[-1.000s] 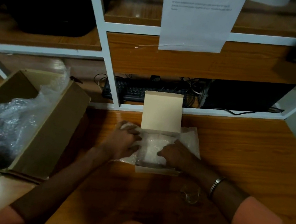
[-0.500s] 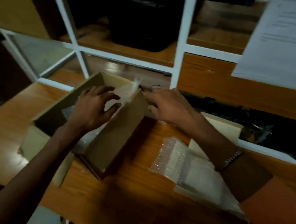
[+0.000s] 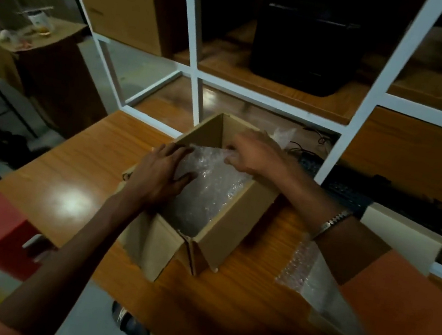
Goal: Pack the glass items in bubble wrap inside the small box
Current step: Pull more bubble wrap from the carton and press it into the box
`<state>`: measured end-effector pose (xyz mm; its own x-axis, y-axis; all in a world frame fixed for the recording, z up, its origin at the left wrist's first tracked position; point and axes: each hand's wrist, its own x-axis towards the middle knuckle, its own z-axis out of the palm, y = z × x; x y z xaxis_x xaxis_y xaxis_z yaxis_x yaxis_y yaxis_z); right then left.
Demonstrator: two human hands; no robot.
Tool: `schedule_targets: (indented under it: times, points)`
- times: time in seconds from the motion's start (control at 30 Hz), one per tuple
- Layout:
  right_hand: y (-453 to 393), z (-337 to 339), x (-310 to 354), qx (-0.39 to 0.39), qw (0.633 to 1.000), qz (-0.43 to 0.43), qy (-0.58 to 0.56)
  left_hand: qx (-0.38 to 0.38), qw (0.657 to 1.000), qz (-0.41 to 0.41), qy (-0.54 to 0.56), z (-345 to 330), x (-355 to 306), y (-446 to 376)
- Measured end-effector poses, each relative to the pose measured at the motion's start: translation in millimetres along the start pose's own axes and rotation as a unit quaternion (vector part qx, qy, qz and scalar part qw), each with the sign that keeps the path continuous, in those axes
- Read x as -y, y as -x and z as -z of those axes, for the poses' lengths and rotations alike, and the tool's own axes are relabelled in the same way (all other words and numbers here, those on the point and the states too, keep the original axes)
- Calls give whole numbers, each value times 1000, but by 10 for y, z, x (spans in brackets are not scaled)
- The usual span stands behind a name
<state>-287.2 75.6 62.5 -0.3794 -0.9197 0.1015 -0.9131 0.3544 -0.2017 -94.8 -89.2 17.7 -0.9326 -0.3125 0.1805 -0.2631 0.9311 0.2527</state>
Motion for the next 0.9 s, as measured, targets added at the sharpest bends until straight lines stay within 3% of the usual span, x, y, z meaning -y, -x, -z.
schedule_targets:
  times: [0.17, 0.27, 0.4, 0.57, 0.63, 0.73, 0.8, 0.9]
  points:
    - [82, 471, -132, -66, 986, -8, -150, -90, 993, 0, 79, 77, -303, -291]
    - [234, 564, -278, -45, 982, 16, -184, -72, 975, -13, 209, 188, -481, -439]
    - [423, 391, -460, -44, 979, -9, -197, -62, 986, -88, 126, 209, -519, -553]
    - [649, 387, -756, 20, 985, -96, -142, -147, 970, 13, 194, 205, -492, -520]
    - [728, 440, -852, -25, 978, -138, -155, -169, 964, 37, 202, 248, -485, -525]
    - [825, 617, -951, -103, 960, -162, -205, -105, 973, 9, 205, 302, -614, -490]
    - [913, 737, -1070, -131, 949, -167, -232, -72, 967, -10, 246, 327, -738, -458]
    - [1096, 847, -1263, -155, 934, -198, -254, -86, 954, -3, 287, 354, -784, -471]
